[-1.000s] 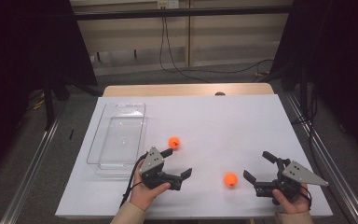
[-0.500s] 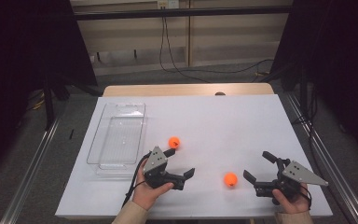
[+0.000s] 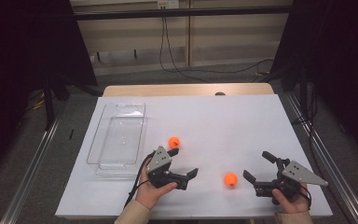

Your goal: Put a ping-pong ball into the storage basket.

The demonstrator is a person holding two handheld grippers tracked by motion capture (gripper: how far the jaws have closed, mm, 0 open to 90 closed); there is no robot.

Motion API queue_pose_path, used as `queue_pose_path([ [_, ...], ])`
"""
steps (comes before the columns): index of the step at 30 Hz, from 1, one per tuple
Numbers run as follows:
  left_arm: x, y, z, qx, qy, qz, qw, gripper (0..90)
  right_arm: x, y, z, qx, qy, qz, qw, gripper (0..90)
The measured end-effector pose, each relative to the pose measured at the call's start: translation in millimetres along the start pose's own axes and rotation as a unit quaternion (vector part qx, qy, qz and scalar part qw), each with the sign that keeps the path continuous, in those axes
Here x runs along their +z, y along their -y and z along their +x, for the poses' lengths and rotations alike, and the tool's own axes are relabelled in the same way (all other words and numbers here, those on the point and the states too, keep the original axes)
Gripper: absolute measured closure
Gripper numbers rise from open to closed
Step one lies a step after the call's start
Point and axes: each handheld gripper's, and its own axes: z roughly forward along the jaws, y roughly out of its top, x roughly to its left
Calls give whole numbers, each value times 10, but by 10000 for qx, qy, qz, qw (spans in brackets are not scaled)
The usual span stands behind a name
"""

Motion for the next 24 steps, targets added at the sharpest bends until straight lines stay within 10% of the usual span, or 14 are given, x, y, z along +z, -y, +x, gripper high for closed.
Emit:
queue_pose_path([
  [24, 142, -18, -44, 11, 131, 107, 9999, 22, 6, 1, -2, 30, 7, -5, 10000, 7],
])
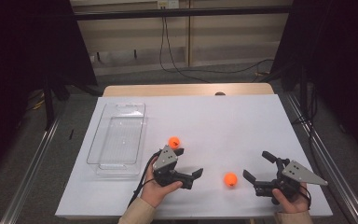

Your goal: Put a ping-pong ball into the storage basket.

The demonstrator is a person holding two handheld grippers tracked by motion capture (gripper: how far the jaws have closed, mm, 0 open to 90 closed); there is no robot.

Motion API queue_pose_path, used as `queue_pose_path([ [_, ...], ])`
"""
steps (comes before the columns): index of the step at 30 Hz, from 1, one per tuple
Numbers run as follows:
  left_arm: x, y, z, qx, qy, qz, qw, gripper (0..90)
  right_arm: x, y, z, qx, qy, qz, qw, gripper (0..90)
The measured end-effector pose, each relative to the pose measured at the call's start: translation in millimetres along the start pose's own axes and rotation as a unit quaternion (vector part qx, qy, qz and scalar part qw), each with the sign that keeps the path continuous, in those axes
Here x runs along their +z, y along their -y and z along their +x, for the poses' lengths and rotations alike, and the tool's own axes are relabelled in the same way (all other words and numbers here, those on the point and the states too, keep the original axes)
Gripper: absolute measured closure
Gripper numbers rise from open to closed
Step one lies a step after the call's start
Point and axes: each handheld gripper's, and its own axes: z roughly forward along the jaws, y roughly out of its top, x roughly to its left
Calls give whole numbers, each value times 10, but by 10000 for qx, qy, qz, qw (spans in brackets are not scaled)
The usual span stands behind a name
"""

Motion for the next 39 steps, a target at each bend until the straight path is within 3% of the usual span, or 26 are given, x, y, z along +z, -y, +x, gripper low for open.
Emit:
queue_pose_path([
  [39, 156, -37, -70, 132, 132, 128, 9997, 24, 2, 0, -5, 7, 21, -8, 10000, 6],
])
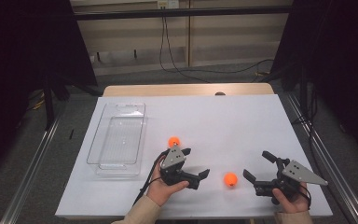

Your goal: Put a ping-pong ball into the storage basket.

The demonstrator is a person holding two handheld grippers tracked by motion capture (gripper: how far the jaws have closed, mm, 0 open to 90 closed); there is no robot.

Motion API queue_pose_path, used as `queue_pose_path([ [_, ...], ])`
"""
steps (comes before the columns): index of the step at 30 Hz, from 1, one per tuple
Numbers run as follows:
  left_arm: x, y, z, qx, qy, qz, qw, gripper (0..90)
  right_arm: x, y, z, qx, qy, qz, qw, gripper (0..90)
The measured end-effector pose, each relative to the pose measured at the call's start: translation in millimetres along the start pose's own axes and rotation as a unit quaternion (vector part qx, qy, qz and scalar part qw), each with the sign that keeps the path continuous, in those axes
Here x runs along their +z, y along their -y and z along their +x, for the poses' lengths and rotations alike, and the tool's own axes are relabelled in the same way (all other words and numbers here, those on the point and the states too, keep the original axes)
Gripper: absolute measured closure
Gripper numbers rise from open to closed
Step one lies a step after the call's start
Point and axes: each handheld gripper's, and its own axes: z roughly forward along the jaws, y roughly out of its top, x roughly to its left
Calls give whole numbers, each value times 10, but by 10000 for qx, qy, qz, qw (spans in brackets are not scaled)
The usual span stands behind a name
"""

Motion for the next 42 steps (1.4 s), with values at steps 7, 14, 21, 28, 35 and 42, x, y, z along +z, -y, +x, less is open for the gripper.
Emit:
queue_pose_path([
  [7, 28, -5, -15, -5, 8, 19, 10000, 25, 1, -1, 1, 6, 5, -4, 10000, 7],
  [14, 61, -13, -28, 33, 29, 70, 10000, 26, 1, 0, 0, 12, 12, -9, 10000, 6],
  [21, 75, -18, -40, 39, 30, 94, 9999, 26, 2, 0, 0, 22, 17, -13, 10000, 6],
  [28, 99, -22, -64, 40, 102, 165, 9998, 28, 1, -1, -1, 24, 20, -13, 10000, 6],
  [35, 134, -28, -79, 38, 166, 191, 9997, 27, 1, -1, 0, 12, 12, -10, 10000, 6],
  [42, 152, -29, -88, 34, 169, 226, 9996, 27, 3, 0, 0, 0, 8, 6, 10000, 6],
])
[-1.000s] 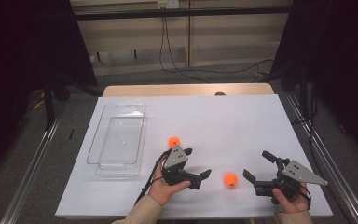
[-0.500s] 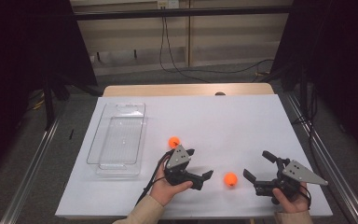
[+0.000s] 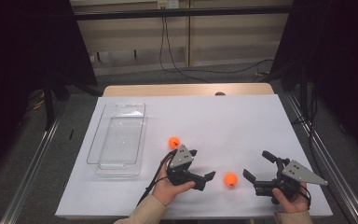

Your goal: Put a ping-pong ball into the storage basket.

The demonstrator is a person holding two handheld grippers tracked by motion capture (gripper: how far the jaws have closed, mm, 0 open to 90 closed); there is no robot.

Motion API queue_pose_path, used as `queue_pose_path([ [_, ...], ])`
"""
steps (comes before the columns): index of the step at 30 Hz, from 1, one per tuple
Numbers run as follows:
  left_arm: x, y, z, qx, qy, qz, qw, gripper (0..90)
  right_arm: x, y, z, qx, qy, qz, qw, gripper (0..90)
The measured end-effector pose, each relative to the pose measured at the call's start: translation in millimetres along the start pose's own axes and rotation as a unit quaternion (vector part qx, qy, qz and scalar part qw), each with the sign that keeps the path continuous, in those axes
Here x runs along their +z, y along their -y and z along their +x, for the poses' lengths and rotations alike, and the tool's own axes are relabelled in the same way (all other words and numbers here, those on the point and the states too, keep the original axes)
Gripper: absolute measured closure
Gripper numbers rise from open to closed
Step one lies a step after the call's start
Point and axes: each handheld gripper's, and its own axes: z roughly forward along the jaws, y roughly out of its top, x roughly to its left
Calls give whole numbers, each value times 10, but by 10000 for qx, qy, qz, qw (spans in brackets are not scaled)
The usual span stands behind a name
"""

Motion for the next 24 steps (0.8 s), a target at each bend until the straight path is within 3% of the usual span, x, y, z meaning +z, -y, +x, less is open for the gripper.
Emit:
queue_pose_path([
  [24, 59, -20, -46, 68, 80, 125, 9999, 26, 8, -2, -3, 28, 12, -13, 10000, 6],
])
